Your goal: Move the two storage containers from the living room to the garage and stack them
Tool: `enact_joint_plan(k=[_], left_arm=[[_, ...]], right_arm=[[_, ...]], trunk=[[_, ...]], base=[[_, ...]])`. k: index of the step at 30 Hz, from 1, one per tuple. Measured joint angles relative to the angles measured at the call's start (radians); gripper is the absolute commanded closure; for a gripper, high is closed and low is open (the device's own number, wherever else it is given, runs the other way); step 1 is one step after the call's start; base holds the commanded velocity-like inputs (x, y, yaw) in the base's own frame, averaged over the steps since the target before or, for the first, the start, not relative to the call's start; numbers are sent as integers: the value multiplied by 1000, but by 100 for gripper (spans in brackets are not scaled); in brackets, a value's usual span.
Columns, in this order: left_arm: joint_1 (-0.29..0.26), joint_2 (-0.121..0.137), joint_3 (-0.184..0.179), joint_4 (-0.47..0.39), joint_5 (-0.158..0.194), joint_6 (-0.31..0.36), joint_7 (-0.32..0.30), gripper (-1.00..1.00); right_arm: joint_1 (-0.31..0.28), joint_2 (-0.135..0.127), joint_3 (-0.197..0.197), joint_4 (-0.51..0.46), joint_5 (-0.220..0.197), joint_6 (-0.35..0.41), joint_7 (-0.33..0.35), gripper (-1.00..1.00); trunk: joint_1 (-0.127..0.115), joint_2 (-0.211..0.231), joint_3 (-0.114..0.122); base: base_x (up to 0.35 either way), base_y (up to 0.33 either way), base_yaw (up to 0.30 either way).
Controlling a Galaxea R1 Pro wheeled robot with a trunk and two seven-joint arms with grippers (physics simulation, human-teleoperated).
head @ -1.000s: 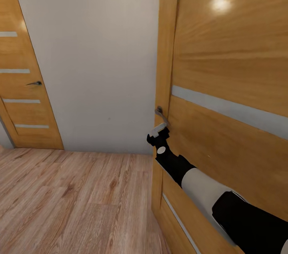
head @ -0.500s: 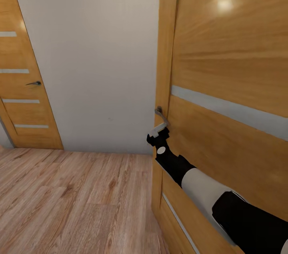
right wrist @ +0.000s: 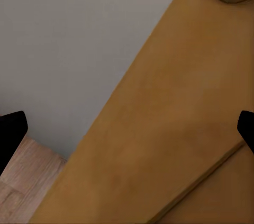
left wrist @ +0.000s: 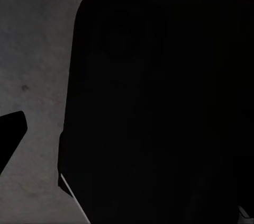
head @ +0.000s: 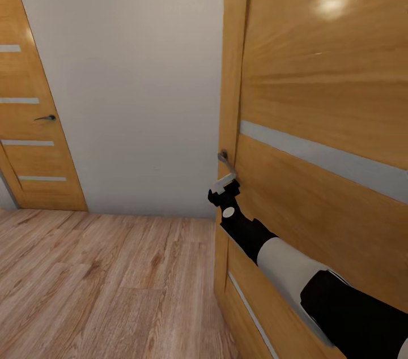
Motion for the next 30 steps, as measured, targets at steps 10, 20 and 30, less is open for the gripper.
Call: enact_joint_plan(k=[10, 20, 30], left_arm=[[0, -1, 0, 0, 0, 1, 0, -100], [0, -1, 0, 0, 0, 0, 0, -100], [0, -1, 0, 0, 0, 0, 0, -100]], right_arm=[[1, 0, 1, 17, -5, -1, -2, -100], [1, 0, -6, 19, -6, -5, -2, -100], [-1, 0, -3, 131, 0, -60, -3, -100]], trunk=[[-1, 0, 0], [0, 0, 0], [0, 0, 0]], base=[[199, 0, 0], [106, 0, 0], [2, 0, 0]])
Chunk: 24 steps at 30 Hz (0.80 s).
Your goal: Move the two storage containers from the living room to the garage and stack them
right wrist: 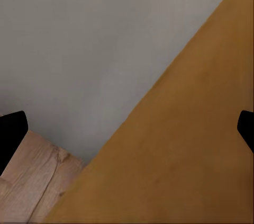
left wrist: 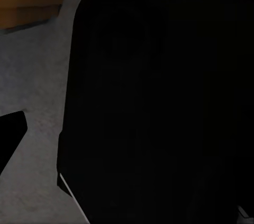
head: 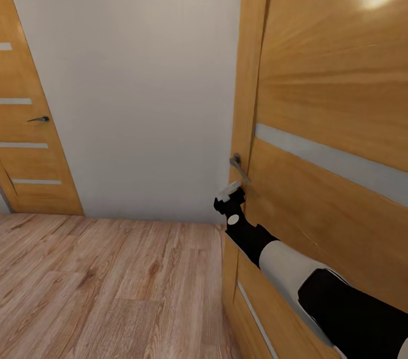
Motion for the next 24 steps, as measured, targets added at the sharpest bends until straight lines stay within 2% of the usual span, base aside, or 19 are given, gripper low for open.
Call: enact_joint_plan(k=[5, 9, 11, 13, 15, 17, 20, 24], left_arm=[[0, 0, 0, 0, 0, 0, 0, -100], [0, 0, 0, 0, 0, 0, 0, -100], [0, 0, 0, 0, 0, 0, 0, -100], [0, 0, 0, 0, 0, 0, 0, -100], [0, 0, 0, 0, 0, 0, 0, -100], [0, 0, 0, 0, 0, 0, 0, -100], [0, 0, 0, 0, 0, 0, 0, -100], [0, 0, 0, 0, 0, 0, 0, -100]], right_arm=[[0, 0, 0, 6, 1, -4, -1, -100], [0, -4, -25, 6, 0, -5, 1, -100], [0, -26, -45, 5, 1, -6, 2, -100], [-1, -66, -53, 4, 1, -7, 2, -100], [-1, -90, -72, 4, -1, -8, -3, -100], [0, -104, -62, 1, -1, -9, 2, -100], [0, -132, -97, 1, 0, -9, -3, -100], [0, -152, -125, 0, -1, -10, 1, -100]], trunk=[[0, 0, 0], [0, 0, 0], [0, 0, 0], [0, 0, 0], [0, 0, 0], [0, 0, 0], [0, 0, 0], [0, 0, 0]], base=[[0, 0, 0], [0, 0, 0], [0, 0, 0], [0, 0, 0], [0, 0, 0], [0, 0, 0], [0, 0, 0], [0, 0, 0]])
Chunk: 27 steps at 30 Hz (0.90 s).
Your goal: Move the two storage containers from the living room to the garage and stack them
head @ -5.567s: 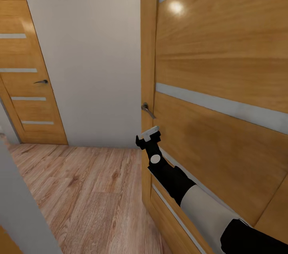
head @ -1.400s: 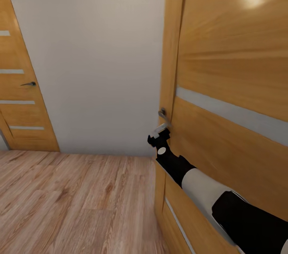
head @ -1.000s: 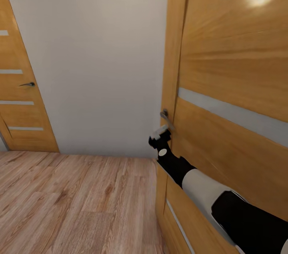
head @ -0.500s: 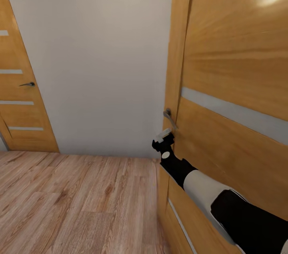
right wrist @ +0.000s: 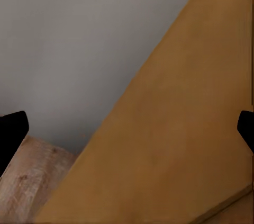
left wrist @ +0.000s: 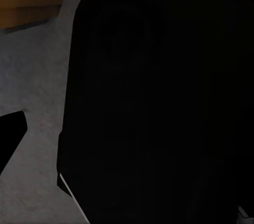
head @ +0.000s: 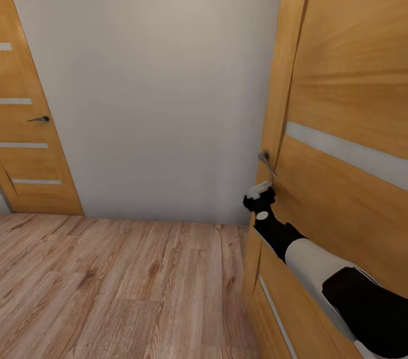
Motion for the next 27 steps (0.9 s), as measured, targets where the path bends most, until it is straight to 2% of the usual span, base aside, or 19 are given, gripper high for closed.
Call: enact_joint_plan(k=[4, 8, 12, 15, 27], left_arm=[[0, 0, 0, 0, 0, 0, 0, -100], [0, 0, 0, 0, 0, 0, 0, -100], [0, 1, 0, 0, 0, 0, 0, -100], [0, 1, 0, 0, 0, 0, 0, -100], [0, 0, 0, 0, 0, 0, 0, -100]], right_arm=[[0, -51, -34, 1, 0, 0, -4, -100], [0, -77, -47, -1, 0, 0, 0, -100], [0, -122, -117, -3, 0, 1, -7, -100], [0, -128, -128, -4, 0, 1, -8, -100], [0, -160, -130, -5, 1, 5, -10, -100]], trunk=[[0, 0, 0], [0, 0, 0], [0, 0, 0], [0, 0, 0], [0, 0, 0]], base=[[0, 0, 0], [0, 0, 0], [0, 0, 0], [0, 0, 0], [0, 0, 0]])
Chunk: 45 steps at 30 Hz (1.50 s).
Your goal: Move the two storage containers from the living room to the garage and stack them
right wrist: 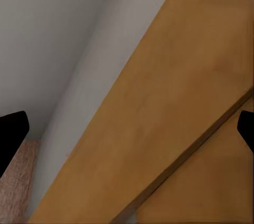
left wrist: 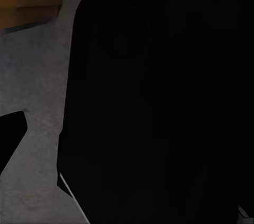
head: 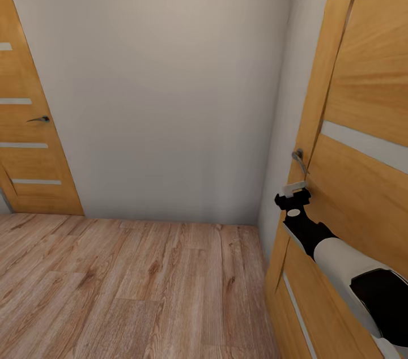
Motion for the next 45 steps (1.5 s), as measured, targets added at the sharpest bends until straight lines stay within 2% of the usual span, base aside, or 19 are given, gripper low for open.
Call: enact_joint_plan(k=[8, 18, 24, 25, 26, 27, 28, 30, 31, 32, 33, 34, 35, 36, 38, 41, 43, 45], left_arm=[[0, 0, 0, 0, 0, 0, 0, -100], [0, 0, 0, 0, 0, 0, 0, -100], [0, 0, 0, 0, 0, 0, 0, -100], [0, 0, 0, 0, 0, 0, 0, -100], [0, 0, 0, 0, 0, 0, 0, -100], [0, 0, 0, 0, 0, 0, 0, -100], [0, 0, 0, 0, 0, 0, 0, -100], [0, 0, 0, 0, 0, 0, 0, -100], [0, 0, 0, 0, 0, 0, 0, -100], [0, 0, 0, 0, 0, 0, 0, -100], [0, 0, 0, 0, 0, 0, 0, -100], [0, 0, 0, 0, 0, 0, 0, -100], [0, 0, 0, -1, 0, 0, 0, -100], [0, 0, 1, -1, 0, 0, 0, -100], [0, 0, 1, -1, 0, 0, 0, -100], [0, 0, 1, -1, 0, 0, 0, -100], [0, 0, 1, -1, 0, 0, 0, -100], [0, 0, 1, -1, 0, 0, 0, -100]], right_arm=[[0, -1, -15, 0, 3, 4, -1, -100], [0, 0, -17, 0, 3, 3, -2, -100], [0, -1, -16, -11, 4, 27, 0, -100], [0, 6, -30, -5, 0, 35, -2, -100], [0, 39, -30, -6, -1, 41, 1, -100], [0, 60, -31, -6, -1, 43, 2, -100], [0, 96, -30, -5, -3, 46, 6, -100], [0, 147, -32, 3, -5, 46, 13, -100], [0, 164, -33, 5, -5, 44, 17, -100], [4, 217, -33, 23, -6, 42, 36, -100], [5, 240, -33, 36, -7, 41, 43, -100], [10, 267, -34, 72, -8, 39, 61, -100], [12, 295, -34, 161, -8, 28, 95, -100], [13, 307, -34, 222, -7, 14, 118, -100], [18, 311, -33, 281, -7, -8, 153, -100], [138, 305, -34, 325, -8, -25, 213, -100], [245, 269, -35, 331, -9, -28, 243, -100], [378, 216, -35, 336, -9, -30, 280, -100]], trunk=[[0, 0, 0], [0, 0, 0], [0, 0, 0], [0, 0, 0], [0, 0, 0], [0, 0, 0], [0, 0, 0], [0, 0, 0], [0, 0, 0], [0, 0, 0], [0, 0, 0], [0, 0, 0], [0, 0, 0], [0, 0, 0], [0, 0, 0], [0, 0, 0], [0, 0, 0], [0, 0, 0]], base=[[0, 0, 0], [0, 0, 0], [0, 0, 0], [0, 0, 0], [0, 0, 0], [0, 0, 0], [0, 0, 0], [0, 0, 0], [0, 0, 0], [0, 0, 0], [0, 0, 0], [0, 0, 0], [0, 0, 0], [0, 0, 0], [0, 0, 0], [0, 0, 0], [0, 0, 0], [0, 0, 0]])
